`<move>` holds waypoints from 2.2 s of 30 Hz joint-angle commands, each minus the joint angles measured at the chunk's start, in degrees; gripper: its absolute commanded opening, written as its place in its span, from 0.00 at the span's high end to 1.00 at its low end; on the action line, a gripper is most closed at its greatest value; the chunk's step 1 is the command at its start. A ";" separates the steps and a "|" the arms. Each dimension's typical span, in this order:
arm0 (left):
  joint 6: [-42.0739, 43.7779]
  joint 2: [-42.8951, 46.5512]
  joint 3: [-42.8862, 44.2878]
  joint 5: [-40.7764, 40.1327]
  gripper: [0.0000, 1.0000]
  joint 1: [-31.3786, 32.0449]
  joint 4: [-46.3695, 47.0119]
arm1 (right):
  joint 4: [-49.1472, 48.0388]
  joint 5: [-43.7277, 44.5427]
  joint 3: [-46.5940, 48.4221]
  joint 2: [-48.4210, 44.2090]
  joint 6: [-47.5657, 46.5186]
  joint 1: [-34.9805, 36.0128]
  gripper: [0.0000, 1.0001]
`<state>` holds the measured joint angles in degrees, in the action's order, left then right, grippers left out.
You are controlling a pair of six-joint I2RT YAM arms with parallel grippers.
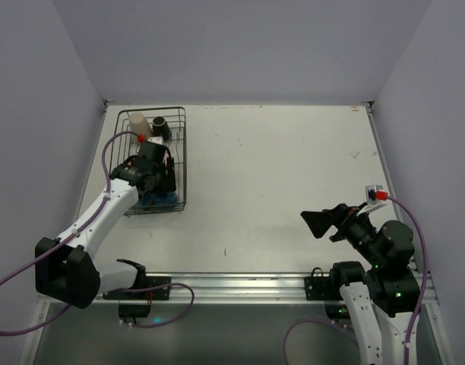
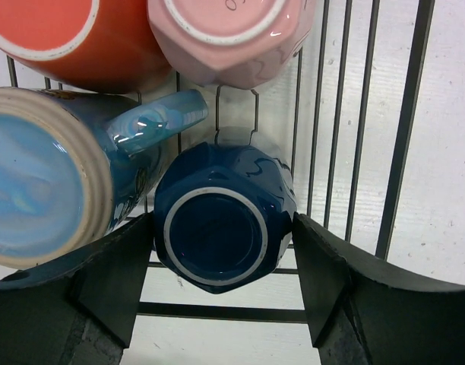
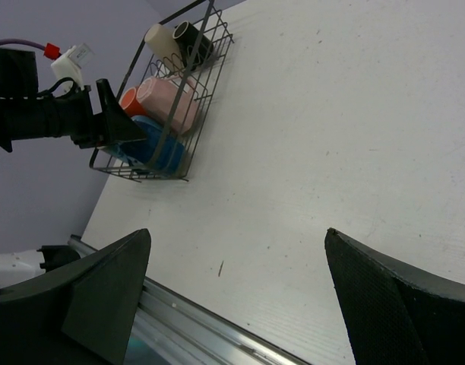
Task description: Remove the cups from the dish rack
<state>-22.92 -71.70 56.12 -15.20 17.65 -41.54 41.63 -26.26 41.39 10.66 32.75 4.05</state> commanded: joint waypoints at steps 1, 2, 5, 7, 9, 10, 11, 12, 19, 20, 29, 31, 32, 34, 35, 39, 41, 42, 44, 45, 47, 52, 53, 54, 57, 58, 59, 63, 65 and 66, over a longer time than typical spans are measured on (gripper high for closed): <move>0.15 -0.55 -0.83 1.23 0.24 0.46 -0.65 | -0.85 -1.33 0.10 0.86 -0.85 -0.28 0.01; -0.02 -0.63 -0.83 1.23 0.23 0.46 -0.82 | -0.85 -1.34 0.10 0.86 -0.85 -0.28 0.01; -0.55 -0.63 -0.84 2.54 0.18 0.54 -0.82 | -0.93 -1.51 0.10 0.95 -0.85 -0.28 0.01; -0.99 -0.72 -0.66 2.98 0.17 0.89 -0.82 | -0.93 -1.69 0.10 1.03 -1.02 -0.28 0.01; -1.25 -0.90 -0.57 3.69 0.15 1.24 -0.91 | -0.85 -1.86 0.10 1.12 -1.02 -0.28 0.01; -1.34 -0.98 -0.66 3.95 0.15 1.33 -0.91 | -0.85 -1.95 0.19 1.04 -1.11 -0.28 0.01; -1.43 -1.16 -0.75 4.04 0.14 1.42 -0.91 | -0.85 -2.04 0.19 1.03 -1.11 -0.28 0.01; -1.52 -1.59 -0.83 4.04 0.14 1.60 -0.91 | -0.85 -2.04 0.19 1.03 -1.20 -0.28 0.01; -1.25 -3.71 -0.92 3.69 0.14 1.86 -1.09 | -0.93 -2.13 0.10 0.60 -1.20 -0.28 0.01; -1.25 -3.88 -0.84 3.34 0.14 1.78 -1.09 | -0.93 -2.04 0.10 0.59 -1.20 -0.28 0.01; -0.81 -4.32 -0.13 1.67 0.17 1.77 -0.12 | -0.93 -2.13 0.10 0.59 -1.29 -0.28 0.01; -0.55 -4.94 -0.13 1.32 0.18 1.77 0.23 | -0.93 -2.04 0.10 0.59 -1.29 -0.28 0.01; -0.46 -5.20 -0.22 1.31 0.19 1.77 0.40 | -0.93 -2.04 0.10 0.77 -1.29 -0.28 0.01; -0.55 -6.08 -0.31 1.40 0.22 1.86 0.67 | -0.93 -2.04 0.01 0.77 -1.29 -0.28 0.01; -0.64 -6.26 -0.57 1.40 0.26 1.86 0.84 | -0.93 -1.95 0.01 0.77 -1.20 -0.28 0.01; -1.78 -6.26 -1.54 1.49 0.39 1.86 1.55 | -1.02 -1.78 0.01 0.86 -1.20 -0.28 0.01; -2.48 -6.26 -1.63 0.97 0.47 1.77 1.55 | -0.93 -1.86 0.01 0.95 -1.20 -0.28 0.01; -2.66 -6.17 -1.63 0.79 0.49 1.77 1.55 | -0.93 -1.86 0.01 0.95 -1.20 -0.28 0.01; -3.01 -5.99 -1.63 0.61 0.58 1.77 1.64 | -0.93 -1.95 0.01 0.95 -1.20 -0.28 0.01; -3.36 -5.82 -1.63 0.52 0.61 1.77 1.64 | -0.93 -1.95 0.01 0.95 -1.29 -0.28 0.01; -3.54 -5.73 -1.63 0.61 0.73 1.77 1.72 | -0.93 -2.04 0.01 0.95 -1.20 -0.28 0.01; -3.80 -5.64 -1.45 0.44 0.91 1.77 1.20 | -1.02 -2.04 -0.16 0.95 -1.20 -0.28 0.01; -3.89 -5.38 -1.36 0.26 1.00 1.77 1.20 | -1.02 -2.04 -0.17 1.03 -1.20 -0.19 0.01; -4.06 -5.12 -1.27 0.09 1.00 1.77 1.11 | -1.11 -2.04 -0.17 1.12 -1.29 -0.27 0.01; -4.33 -3.80 -0.84 -0.44 1.00 1.77 0.85 | -1.11 -2.04 -0.25 1.03 -1.20 -0.28 0.01; -4.50 -3.36 -0.66 -0.88 1.00 1.77 0.58 | -1.11 -1.87 -0.17 1.12 -1.20 -0.28 0.01; -4.68 -2.31 -0.31 -1.06 1.00 1.77 0.58 | -1.11 -1.95 -0.08 1.12 -1.20 -0.28 0.01; -4.94 0.41 0.92 -1.15 1.00 1.77 0.14 | -1.11 -2.04 0.10 1.47 -1.20 -0.28 0.01; -5.03 1.38 1.71 -1.15 1.00 1.77 -0.21 | -1.20 -2.13 0.01 1.65 -1.11 -0.28 0.01; -5.03 2.17 2.06 -0.97 1.00 1.77 -0.38 | -1.37 -2.13 -0.08 1.65 -1.02 -0.28 0.01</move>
<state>-26.81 -73.71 55.99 -15.59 18.90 -42.00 41.58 -26.74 41.15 10.96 32.05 4.05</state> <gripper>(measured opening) 0.802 0.987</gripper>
